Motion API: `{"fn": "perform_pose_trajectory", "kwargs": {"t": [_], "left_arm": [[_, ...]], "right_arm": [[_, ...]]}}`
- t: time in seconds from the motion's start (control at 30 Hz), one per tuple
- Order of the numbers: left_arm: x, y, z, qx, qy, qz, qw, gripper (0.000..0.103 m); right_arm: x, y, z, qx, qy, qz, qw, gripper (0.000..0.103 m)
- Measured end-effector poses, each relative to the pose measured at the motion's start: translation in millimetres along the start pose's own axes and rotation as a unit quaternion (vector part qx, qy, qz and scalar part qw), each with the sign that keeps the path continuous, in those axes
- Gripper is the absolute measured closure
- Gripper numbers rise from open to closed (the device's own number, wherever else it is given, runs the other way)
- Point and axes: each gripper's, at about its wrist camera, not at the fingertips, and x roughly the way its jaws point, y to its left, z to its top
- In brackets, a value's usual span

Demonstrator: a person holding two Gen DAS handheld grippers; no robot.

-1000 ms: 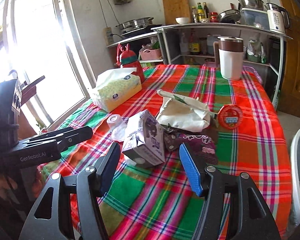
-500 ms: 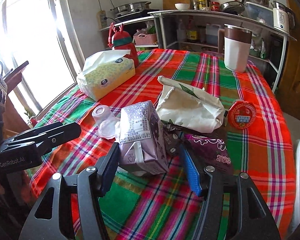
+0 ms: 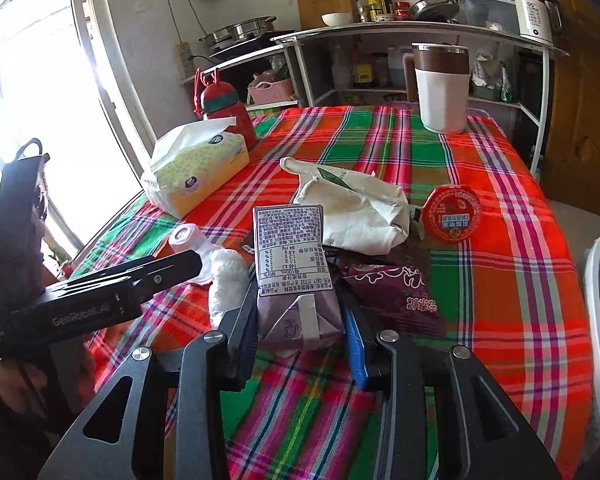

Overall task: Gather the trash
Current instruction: 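Grasp the clear plastic cup with the left tool while the right tool grasps the purple juice carton, then carry the plastic cup with the left tool while the right tool carries the juice carton over the bin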

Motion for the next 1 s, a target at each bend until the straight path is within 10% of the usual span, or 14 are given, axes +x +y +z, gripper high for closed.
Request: {"fn": "perform_pose_trajectory", "kwargs": {"t": [0.53, 1.0], "left_arm": [[14, -2, 9, -0.001, -0.003, 0.014, 0.9999, 0.071], [-4, -16, 8, 0.022, -0.026, 0.013, 0.9993, 0.072]], "right_arm": [[-7, -3, -6, 0.010, -0.003, 0.000, 1.000, 0.065], [-22, -7, -7, 0.016, -0.021, 0.010, 1.000, 0.065]]}}
